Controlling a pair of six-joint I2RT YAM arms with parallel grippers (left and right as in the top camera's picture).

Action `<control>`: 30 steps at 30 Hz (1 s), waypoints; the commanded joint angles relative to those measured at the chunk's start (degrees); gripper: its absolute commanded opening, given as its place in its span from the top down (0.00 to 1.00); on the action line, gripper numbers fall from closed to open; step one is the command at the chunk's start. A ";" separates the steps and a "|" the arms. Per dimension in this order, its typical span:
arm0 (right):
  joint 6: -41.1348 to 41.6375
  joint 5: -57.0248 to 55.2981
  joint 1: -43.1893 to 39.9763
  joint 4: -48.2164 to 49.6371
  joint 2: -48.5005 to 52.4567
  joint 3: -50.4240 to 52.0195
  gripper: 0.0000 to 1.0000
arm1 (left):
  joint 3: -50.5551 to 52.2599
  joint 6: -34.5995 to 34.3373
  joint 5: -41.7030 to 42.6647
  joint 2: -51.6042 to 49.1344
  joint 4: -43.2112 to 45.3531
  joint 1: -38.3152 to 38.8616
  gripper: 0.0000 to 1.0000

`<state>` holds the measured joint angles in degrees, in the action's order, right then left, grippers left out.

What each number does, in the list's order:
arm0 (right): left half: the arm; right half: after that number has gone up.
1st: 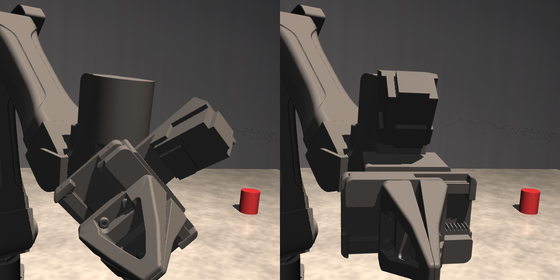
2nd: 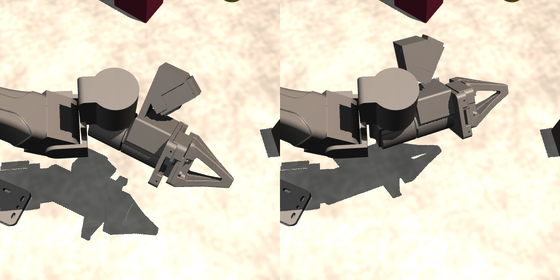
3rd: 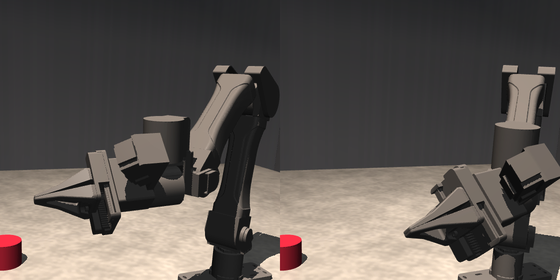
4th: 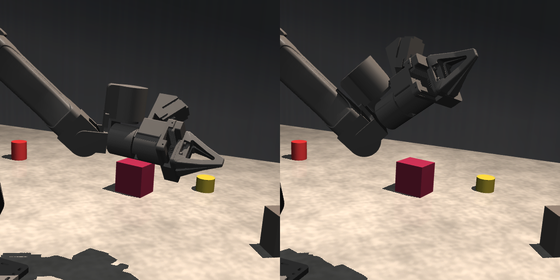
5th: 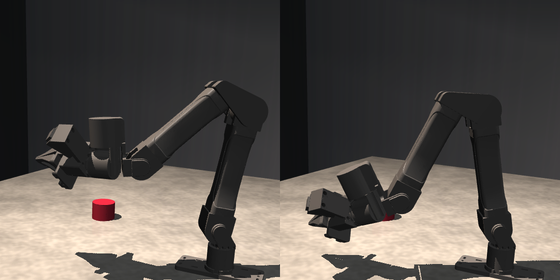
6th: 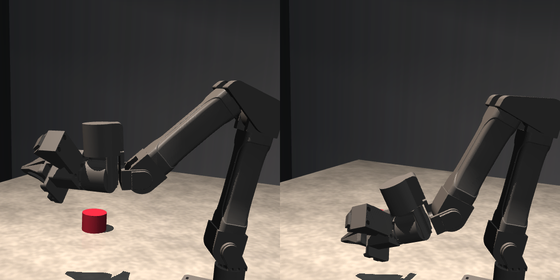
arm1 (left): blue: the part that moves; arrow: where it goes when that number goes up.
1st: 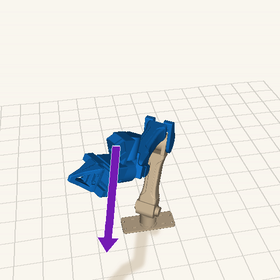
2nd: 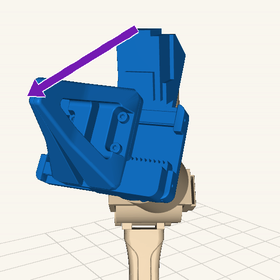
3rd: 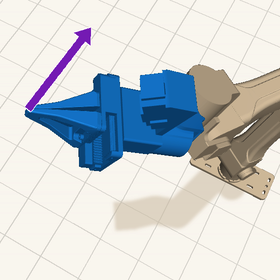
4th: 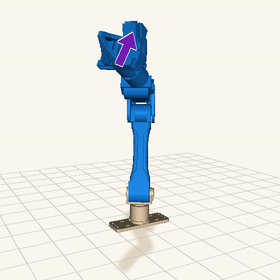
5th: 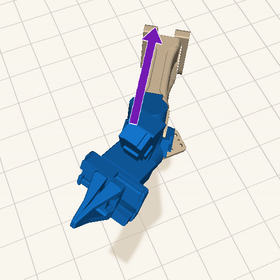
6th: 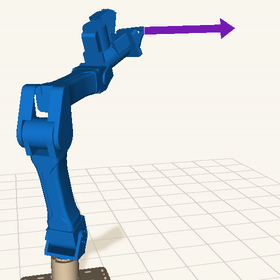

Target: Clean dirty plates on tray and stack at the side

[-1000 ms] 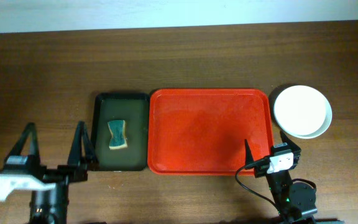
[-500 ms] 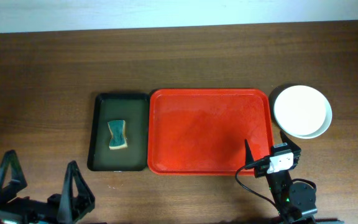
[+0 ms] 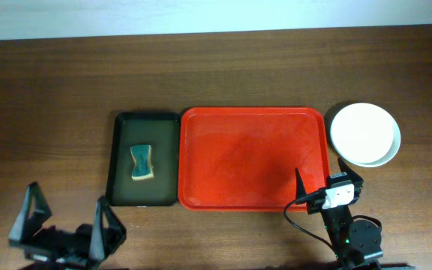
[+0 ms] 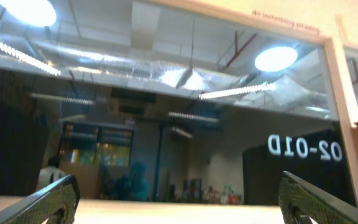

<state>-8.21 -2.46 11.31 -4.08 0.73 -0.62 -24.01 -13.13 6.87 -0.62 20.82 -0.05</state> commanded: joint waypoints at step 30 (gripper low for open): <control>-0.37 0.33 -0.46 -0.46 -0.48 0.31 0.02 | 23.50 14.78 -0.94 0.33 -25.11 0.28 0.01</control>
<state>-8.16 -2.28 11.31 -4.10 0.73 -0.62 -0.69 -3.14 6.83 -0.73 -3.84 -0.05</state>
